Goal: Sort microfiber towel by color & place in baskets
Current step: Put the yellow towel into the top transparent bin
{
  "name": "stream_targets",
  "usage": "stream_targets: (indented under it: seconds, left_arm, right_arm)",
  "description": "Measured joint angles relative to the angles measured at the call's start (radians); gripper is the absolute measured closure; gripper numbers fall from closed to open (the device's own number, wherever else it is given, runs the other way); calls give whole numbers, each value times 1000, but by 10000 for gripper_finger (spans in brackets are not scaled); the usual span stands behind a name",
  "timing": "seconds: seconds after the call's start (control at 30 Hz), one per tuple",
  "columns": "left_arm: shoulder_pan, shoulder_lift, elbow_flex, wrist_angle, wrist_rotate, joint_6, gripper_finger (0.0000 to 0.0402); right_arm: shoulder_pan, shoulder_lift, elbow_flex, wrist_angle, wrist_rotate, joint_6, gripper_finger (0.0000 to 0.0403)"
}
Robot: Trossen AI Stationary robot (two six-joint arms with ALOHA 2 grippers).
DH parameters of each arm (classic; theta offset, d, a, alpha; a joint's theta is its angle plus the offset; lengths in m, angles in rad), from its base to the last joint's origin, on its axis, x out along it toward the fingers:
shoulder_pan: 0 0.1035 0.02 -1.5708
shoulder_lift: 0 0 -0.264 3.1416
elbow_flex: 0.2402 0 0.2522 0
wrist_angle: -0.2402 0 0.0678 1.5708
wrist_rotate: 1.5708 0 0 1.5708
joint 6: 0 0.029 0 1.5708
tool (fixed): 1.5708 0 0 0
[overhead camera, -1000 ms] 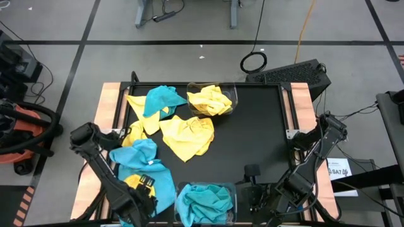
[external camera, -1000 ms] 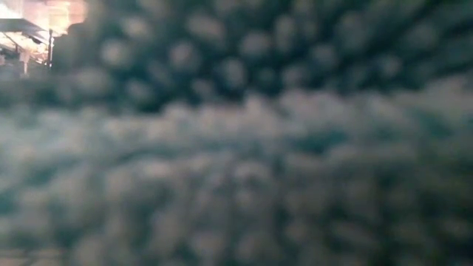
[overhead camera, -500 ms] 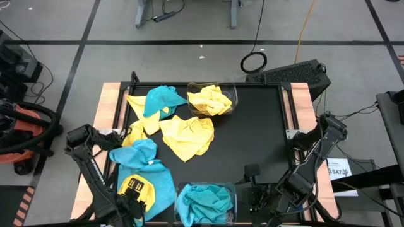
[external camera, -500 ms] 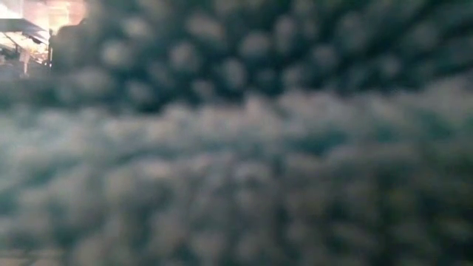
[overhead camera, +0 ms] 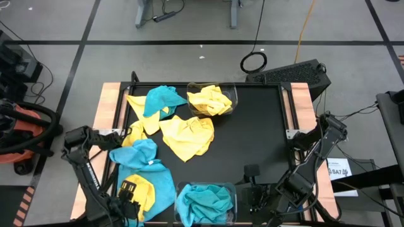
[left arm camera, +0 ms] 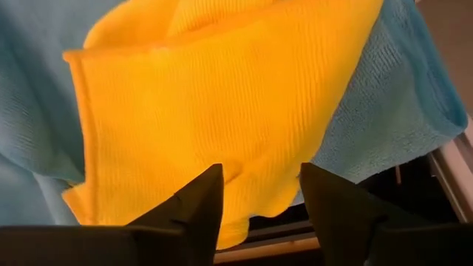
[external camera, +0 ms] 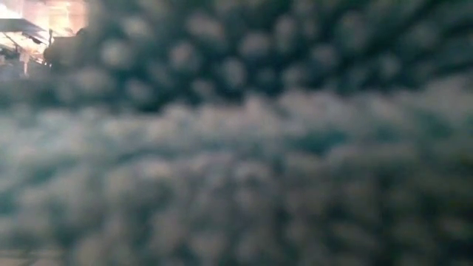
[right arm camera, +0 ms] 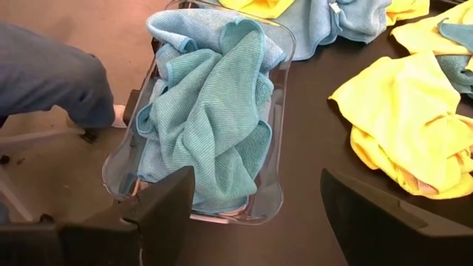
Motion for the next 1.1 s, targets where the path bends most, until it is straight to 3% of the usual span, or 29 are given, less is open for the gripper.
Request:
stream_targets:
  seconds: [0.23, 0.4, 0.57, 0.83, 1.1]
  left_arm:
    - [-14, 0, -49, 2, -15, -14, 150]
    - [0, 0, -93, 0, -16, -11, 142]
    - [22, 0, -114, 26, -36, 38, 201]
    - [55, 0, -160, 99, -14, 120, 382]
    - [73, 0, -150, 96, 0, 128, 397]
  right_arm:
    - [0, 0, 0, 4, 0, 0, 118]
    - [0, 0, 0, 5, 2, 0, 118]
    - [0, 0, 0, 5, 2, 0, 118]
    - [0, 0, 0, 7, 4, -7, 118]
    - [0, 0, 0, 7, 4, -8, 118]
